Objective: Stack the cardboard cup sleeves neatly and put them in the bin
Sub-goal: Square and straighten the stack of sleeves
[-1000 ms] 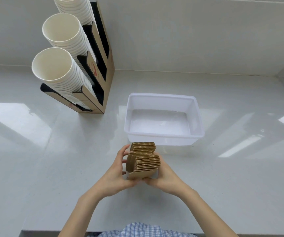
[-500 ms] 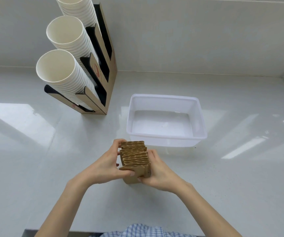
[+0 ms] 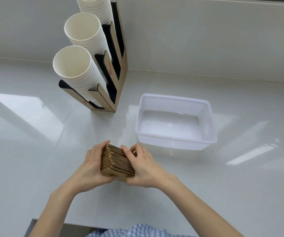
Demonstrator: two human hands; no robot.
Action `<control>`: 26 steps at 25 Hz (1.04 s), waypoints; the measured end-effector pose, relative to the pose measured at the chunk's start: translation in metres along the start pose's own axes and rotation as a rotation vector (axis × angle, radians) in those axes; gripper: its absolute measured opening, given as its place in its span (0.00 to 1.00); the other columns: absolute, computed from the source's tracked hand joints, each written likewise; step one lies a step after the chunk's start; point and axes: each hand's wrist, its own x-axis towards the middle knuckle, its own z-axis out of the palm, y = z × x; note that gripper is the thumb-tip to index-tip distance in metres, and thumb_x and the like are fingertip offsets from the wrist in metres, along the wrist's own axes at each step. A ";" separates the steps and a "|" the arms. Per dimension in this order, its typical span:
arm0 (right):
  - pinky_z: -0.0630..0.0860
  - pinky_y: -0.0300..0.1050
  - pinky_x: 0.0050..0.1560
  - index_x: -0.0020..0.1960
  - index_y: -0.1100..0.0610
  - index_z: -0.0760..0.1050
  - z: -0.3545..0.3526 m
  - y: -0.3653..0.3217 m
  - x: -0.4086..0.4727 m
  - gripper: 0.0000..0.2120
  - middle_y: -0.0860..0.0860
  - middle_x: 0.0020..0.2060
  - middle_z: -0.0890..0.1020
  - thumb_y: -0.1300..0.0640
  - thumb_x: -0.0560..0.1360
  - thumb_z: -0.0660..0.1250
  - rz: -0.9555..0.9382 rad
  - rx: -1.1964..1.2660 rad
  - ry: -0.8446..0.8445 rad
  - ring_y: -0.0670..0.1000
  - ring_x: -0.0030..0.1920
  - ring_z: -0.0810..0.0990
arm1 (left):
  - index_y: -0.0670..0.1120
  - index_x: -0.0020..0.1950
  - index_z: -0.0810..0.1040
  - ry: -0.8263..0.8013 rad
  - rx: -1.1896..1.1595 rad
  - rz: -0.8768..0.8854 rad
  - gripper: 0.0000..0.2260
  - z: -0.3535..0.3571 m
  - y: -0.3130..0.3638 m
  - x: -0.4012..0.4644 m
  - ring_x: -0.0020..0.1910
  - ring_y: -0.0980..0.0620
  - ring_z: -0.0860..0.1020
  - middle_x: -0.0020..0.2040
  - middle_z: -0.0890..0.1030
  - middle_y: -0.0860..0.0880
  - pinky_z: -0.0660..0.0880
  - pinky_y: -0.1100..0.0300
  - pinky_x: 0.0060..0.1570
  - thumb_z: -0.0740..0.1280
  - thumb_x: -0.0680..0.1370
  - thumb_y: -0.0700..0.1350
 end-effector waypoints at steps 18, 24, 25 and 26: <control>0.52 0.35 0.71 0.74 0.54 0.36 0.012 0.036 -0.021 0.52 0.49 0.76 0.50 0.56 0.67 0.72 0.194 0.412 -0.069 0.47 0.75 0.51 | 0.63 0.55 0.55 -0.082 -0.156 -0.113 0.35 0.021 -0.022 -0.007 0.60 0.52 0.65 0.53 0.65 0.64 0.63 0.61 0.55 0.68 0.53 0.58; 0.56 0.37 0.71 0.75 0.53 0.44 0.018 0.036 -0.015 0.47 0.49 0.74 0.59 0.56 0.68 0.72 0.196 0.479 -0.023 0.46 0.73 0.58 | 0.60 0.71 0.46 -0.118 -0.195 -0.181 0.49 0.013 -0.036 -0.016 0.65 0.56 0.63 0.64 0.63 0.54 0.60 0.61 0.65 0.76 0.63 0.46; 0.56 0.36 0.70 0.75 0.53 0.46 0.020 0.037 -0.014 0.45 0.49 0.73 0.60 0.56 0.68 0.71 0.189 0.468 -0.015 0.46 0.73 0.59 | 0.62 0.70 0.49 -0.114 -0.185 -0.166 0.46 0.011 -0.038 -0.018 0.65 0.58 0.65 0.65 0.66 0.56 0.61 0.62 0.64 0.76 0.63 0.47; 0.57 0.35 0.69 0.74 0.53 0.48 0.021 0.038 -0.014 0.43 0.50 0.72 0.62 0.56 0.68 0.71 0.180 0.457 -0.004 0.46 0.71 0.61 | 0.65 0.67 0.54 -0.104 -0.170 -0.140 0.42 0.010 -0.039 -0.019 0.63 0.61 0.67 0.63 0.70 0.61 0.63 0.65 0.61 0.76 0.62 0.50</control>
